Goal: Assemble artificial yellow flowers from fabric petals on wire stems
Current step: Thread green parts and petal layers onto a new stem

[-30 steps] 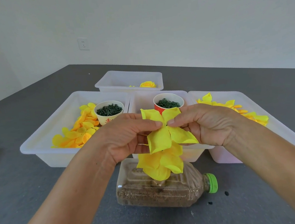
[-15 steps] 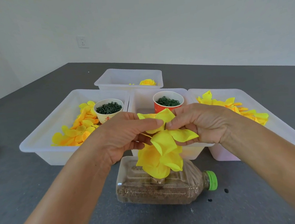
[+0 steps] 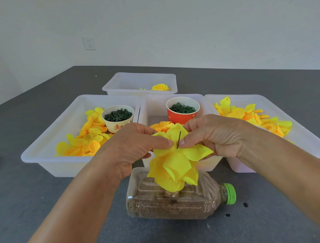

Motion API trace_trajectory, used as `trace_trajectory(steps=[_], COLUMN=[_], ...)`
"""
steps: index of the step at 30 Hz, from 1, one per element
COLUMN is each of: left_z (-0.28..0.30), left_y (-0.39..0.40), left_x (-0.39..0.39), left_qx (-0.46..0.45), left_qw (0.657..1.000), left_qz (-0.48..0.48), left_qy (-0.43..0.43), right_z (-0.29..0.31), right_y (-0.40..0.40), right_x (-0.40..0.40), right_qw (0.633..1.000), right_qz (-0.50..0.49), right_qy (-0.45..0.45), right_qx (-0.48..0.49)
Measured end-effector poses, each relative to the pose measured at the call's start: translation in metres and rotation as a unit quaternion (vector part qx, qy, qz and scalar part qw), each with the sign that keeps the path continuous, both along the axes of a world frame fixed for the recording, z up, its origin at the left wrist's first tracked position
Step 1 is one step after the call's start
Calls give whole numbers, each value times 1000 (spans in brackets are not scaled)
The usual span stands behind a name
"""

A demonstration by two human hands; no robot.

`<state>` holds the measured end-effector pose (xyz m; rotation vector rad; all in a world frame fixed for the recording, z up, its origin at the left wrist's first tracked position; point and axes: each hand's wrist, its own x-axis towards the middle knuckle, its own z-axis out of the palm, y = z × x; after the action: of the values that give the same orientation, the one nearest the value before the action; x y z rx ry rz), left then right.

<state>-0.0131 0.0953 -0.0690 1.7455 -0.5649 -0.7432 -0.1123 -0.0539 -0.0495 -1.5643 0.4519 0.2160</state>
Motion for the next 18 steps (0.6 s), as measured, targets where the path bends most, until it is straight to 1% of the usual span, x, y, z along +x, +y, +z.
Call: trace_trajectory(steps=[4, 11, 18], left_z=[-2, -3, -7], left_y=[0, -3, 0], left_x=[0, 1, 0], left_qx=[7, 16, 31], left_qw=[1000, 1000, 999], left_qz=[0, 3, -9], left_qy=[-1, 9, -9], right_z=[-4, -3, -6], right_y=[0, -1, 2], right_x=[-1, -3, -4], right_qw=[1000, 997, 994], right_qz=[2, -18, -25], right_qy=[-8, 8, 17], right_qx=[15, -75, -110])
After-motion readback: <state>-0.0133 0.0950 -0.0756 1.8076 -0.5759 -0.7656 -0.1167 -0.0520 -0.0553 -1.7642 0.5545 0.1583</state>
